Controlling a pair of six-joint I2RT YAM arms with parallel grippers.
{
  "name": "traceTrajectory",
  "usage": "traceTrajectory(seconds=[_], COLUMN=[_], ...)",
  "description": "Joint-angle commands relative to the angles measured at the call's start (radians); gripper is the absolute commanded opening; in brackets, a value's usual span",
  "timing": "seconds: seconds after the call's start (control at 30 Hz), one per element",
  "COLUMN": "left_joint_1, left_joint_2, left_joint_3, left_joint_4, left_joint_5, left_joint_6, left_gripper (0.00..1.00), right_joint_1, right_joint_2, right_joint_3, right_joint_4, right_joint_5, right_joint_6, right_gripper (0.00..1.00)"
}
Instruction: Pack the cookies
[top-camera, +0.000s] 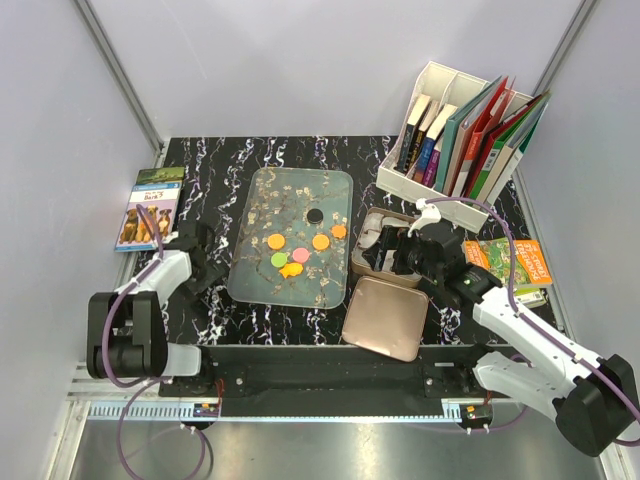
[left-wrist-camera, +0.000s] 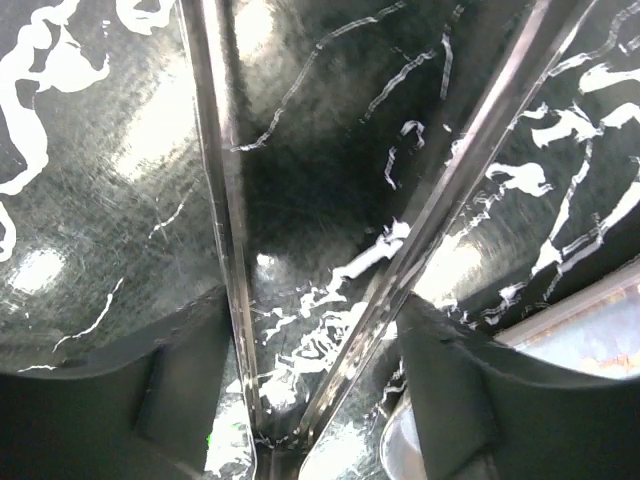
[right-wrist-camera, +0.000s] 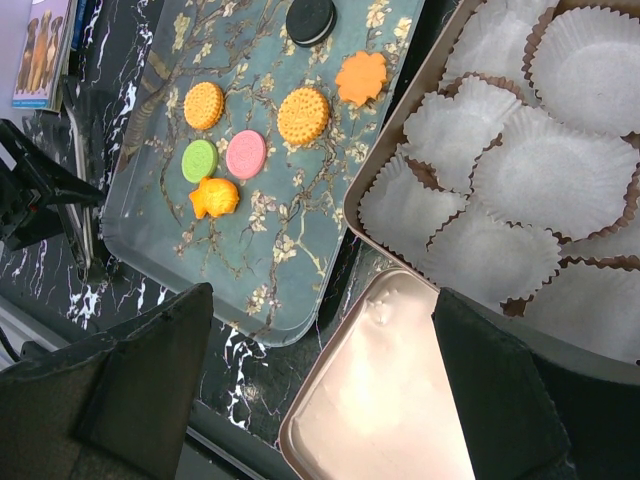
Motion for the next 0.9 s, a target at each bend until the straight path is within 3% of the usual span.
traceTrajectory(seconds=[0.0,0.07,0.1,0.23,0.37,0.67,0.87], left_joint_1=[0.016,0.016,0.018,0.016,0.018,-0.013,-0.227], left_joint_2=[0.024,0.03,0.03,0.001,-0.066,-0.312,-0.329], left_joint_3=[-0.002,-0.014,-0.017,-0.028,-0.004,0.174,0.306], left_joint_4=[0.051,0.052,0.054,0.054,0.02,-0.109,-0.167], left_joint_5=[0.04,0.042,0.045,0.067,0.079,0.139,0.146], left_joint_6=[0.001,-0.004,-0.002,-0.002,0.044,0.228,0.302], left_gripper=[0.58,0.51,0.39,0.19,0.14,0.12,0.11], right_joint_1=[0.003,0.004,0.004,0.003,0.003,0.004,0.004], right_joint_2=[-0.014,-0.017,-0.017,-0.011,-0.013,0.012,0.021], right_joint_3=[-0.004,-0.004,-0.004,0.002,0.013,0.04,0.086], right_joint_4=[0.033,0.033,0.033,0.029,0.024,0.021,0.007], right_joint_5=[0.002,0.004,0.004,0.002,-0.001,-0.004,0.013], right_joint_6=[-0.001,-0.002,-0.001,-0.002,-0.001,0.005,0.007], right_gripper=[1.0,1.0,1.0,1.0,1.0,1.0,1.0])
